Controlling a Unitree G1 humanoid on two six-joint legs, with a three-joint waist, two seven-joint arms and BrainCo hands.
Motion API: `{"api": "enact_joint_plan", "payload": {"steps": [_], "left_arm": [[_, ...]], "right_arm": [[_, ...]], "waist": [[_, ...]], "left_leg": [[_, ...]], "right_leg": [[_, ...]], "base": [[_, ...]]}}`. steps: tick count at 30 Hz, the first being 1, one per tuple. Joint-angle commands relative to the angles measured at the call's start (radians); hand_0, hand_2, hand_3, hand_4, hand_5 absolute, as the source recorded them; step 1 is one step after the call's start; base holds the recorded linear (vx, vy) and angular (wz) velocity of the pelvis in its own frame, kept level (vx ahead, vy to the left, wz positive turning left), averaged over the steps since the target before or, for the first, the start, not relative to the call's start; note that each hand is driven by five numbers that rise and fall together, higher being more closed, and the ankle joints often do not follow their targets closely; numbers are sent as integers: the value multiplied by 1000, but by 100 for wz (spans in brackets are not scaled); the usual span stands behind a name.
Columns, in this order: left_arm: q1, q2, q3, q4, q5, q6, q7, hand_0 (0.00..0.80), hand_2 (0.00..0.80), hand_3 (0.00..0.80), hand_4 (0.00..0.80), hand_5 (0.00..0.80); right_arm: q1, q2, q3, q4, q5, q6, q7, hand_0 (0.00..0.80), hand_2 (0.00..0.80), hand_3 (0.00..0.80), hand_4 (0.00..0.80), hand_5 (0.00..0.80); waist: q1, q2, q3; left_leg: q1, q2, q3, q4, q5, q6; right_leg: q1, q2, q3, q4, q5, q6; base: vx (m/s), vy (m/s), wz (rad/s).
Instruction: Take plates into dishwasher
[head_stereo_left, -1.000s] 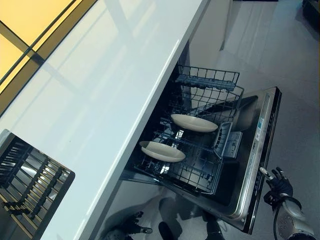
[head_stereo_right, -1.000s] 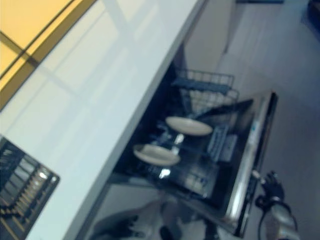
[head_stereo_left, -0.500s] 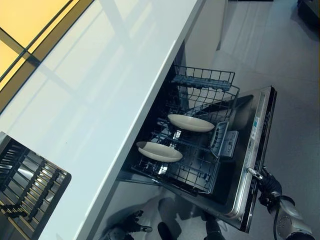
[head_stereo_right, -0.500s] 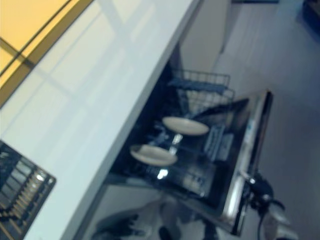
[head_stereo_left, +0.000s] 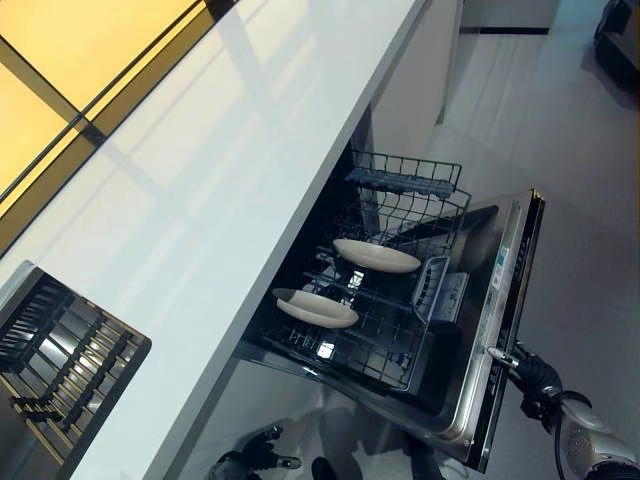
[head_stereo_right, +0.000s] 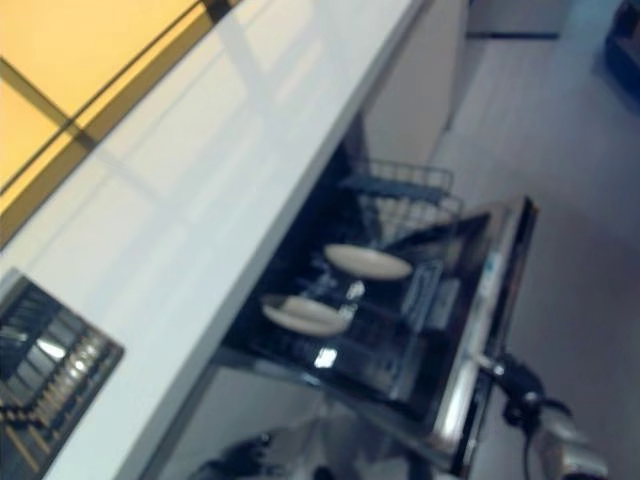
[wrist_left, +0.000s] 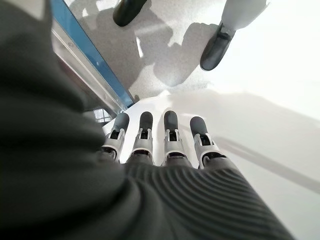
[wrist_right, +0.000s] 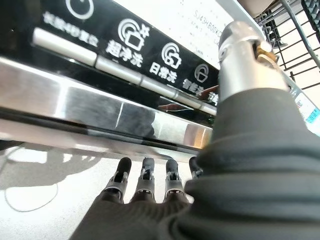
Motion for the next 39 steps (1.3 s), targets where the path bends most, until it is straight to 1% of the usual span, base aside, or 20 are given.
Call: {"api": "enact_joint_plan", "payload": {"steps": [1,6,8,15,16,18,19,22,27,32,35,39], "left_arm": [[-15,35,-22,37,18,-8,-9,0,0,0,0,0],[3,33,-23,52,43,0,-9,0,0,0,0,0],[6,33,-28,66,51,-3,-18,0,0,0,0,0],[31,37,-22,78,50,0,-27,0,0,0,0,0],[33,37,-21,80,49,-1,-28,0,0,0,0,0],[41,36,-17,92,52,2,-30,0,0,0,0,0],[42,36,-17,92,52,2,-29,0,0,0,0,0],[55,39,-15,104,72,10,-34,0,0,0,0,0],[63,45,-26,115,99,5,-55,0,0,0,0,0],[80,42,-50,111,97,-15,-63,0,0,0,0,0],[87,41,-46,108,86,-17,-61,0,0,0,0,0],[108,45,-30,103,87,-9,-51,0,0,0,0,0]], "right_arm": [[-163,229,204,-181,-31,5,197,0,0,0,0,0],[-189,249,218,-164,-41,-12,166,0,0,0,0,0],[-215,258,223,-143,-30,-19,161,0,0,0,0,0],[-239,279,243,-131,-49,27,169,0,0,0,0,0],[-241,281,244,-124,-52,29,170,0,0,0,0,0],[-243,289,249,-88,-56,32,181,0,0,0,0,0],[-243,290,249,-87,-56,32,181,0,0,0,0,0],[-247,297,253,-47,-59,26,194,0,0,0,0,0],[-264,294,257,-29,-58,24,198,0,0,0,0,0],[-281,290,260,-36,-69,24,194,0,0,0,0,0],[-287,293,258,-24,-74,20,190,0,0,0,0,0],[-278,307,255,-10,-83,14,190,0,0,0,0,0]], "waist": [[105,-91,-89],[130,-106,-114],[144,-114,-129],[172,-143,-161],[175,-146,-163],[191,-164,-176],[192,-165,-176],[210,-186,-184],[222,-183,-183],[231,-158,-180],[236,-146,-183],[246,-141,-186]], "left_leg": [[-55,-49,-44,5,10,-3],[-47,-48,-53,5,17,-7],[-37,-48,-65,5,13,-4],[-2,-54,-77,5,-6,9],[2,-55,-79,5,-7,10],[17,-53,-83,5,-14,15],[18,-53,-83,5,-14,15],[35,-51,-88,5,-19,22],[46,-56,-101,5,-24,35],[64,-83,-111,5,-40,51],[75,-94,-110,5,-46,61],[94,-108,-103,6,-54,76]], "right_leg": [[41,-16,-34,87,-149,38],[75,-13,-53,77,-148,40],[92,-12,-57,74,-153,37],[131,-11,-66,73,-160,36],[135,-11,-68,73,-161,36],[154,-11,-80,74,-164,37],[155,-11,-81,74,-165,37],[175,-13,-93,81,-169,39],[179,-29,-97,117,-185,40],[183,-61,-92,144,-194,50],[186,-78,-88,155,-194,59],[195,-100,-81,163,-190,72]], "base": [[75,5,12],[81,11,15],[122,32,10],[98,33,7],[113,17,-1],[151,-2,0],[147,-8,0],[144,-4,14],[113,56,14],[122,139,6],[112,123,19],[127,105,22]]}}
